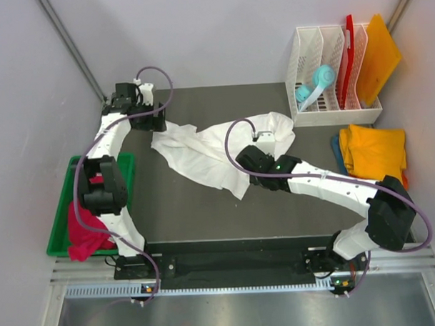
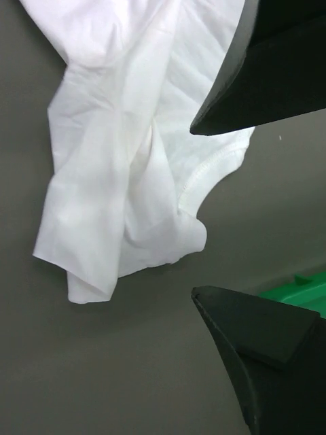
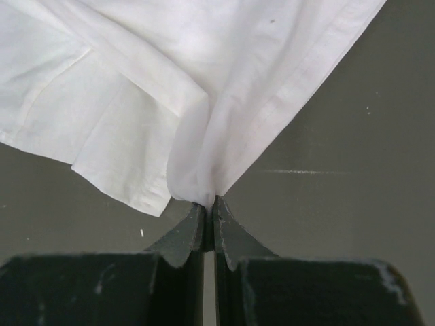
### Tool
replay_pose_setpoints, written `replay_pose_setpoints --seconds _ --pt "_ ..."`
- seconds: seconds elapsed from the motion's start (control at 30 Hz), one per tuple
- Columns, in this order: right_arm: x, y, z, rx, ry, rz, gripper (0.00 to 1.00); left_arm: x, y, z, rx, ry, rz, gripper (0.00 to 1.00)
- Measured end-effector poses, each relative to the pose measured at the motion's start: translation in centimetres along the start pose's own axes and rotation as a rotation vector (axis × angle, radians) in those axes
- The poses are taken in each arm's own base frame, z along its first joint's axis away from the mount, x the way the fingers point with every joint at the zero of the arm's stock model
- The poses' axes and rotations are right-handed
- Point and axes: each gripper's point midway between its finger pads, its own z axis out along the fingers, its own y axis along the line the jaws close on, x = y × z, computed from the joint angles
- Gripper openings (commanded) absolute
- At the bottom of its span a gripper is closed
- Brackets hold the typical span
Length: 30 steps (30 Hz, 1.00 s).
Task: Fold and stack the t-shirts
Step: Flatten the tshirt out
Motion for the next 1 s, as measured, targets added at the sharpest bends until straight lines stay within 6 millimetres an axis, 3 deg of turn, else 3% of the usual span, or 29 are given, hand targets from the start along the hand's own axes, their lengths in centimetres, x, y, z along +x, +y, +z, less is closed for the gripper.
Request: replay_pose_setpoints --seconds 0.1,0.17,0.2,0.3,0.47,0.57,0.77,0.83,0.9,0.93,1.0 --pt "0.2 0.2 -0.1 -0.005 0.001 0.0 0.0 0.4 0.7 2.2 -0.012 0.037 -0.012 0.98" --pt "0.4 0.3 -0.3 -0.006 0.004 -0.003 0.0 -0.3 1.4 4.3 -0.017 0.048 -0.023 0.93" --pt "0.4 0.3 -0.3 -0.004 0.005 -0.004 0.0 -0.6 1.7 5.2 -0.02 0.048 -0.027 0.85" --pt "0.6 0.1 -0.4 0.008 0.007 -0.006 0.0 -1.6 2.4 8.0 -0.018 0.046 -0.043 0.8" --pt "0.9 -0.4 -0.4 0.028 0.015 -0.009 0.0 -1.7 2.9 11.0 -0.014 0.059 -0.058 0.74" --pt "0.9 -0.5 -0.4 0.033 0.018 -0.012 0.0 -1.4 3.1 12.5 -0.012 0.072 -0.061 0.62" --pt "1.0 -0.6 -0.4 0.035 0.018 -0.015 0.0 0.0 2.8 13.4 -0.009 0.119 -0.059 0.44" --pt "1.0 -0.6 -0.4 0.035 0.018 -0.017 0.0 0.1 2.8 13.5 -0.012 0.122 -0.05 0.3" --pt "1.0 -0.5 -0.3 0.035 0.019 -0.019 0.0 0.3 3.0 13.5 -0.019 0.128 -0.039 0.05" --pt "1.0 -0.4 -0.2 0.035 0.02 -0.023 0.0 0.4 3.1 13.5 -0.025 0.131 -0.038 0.0" --pt "0.9 -0.2 -0.1 0.033 0.021 -0.025 0.0 0.7 3.3 13.5 -0.036 0.138 -0.031 0.0"
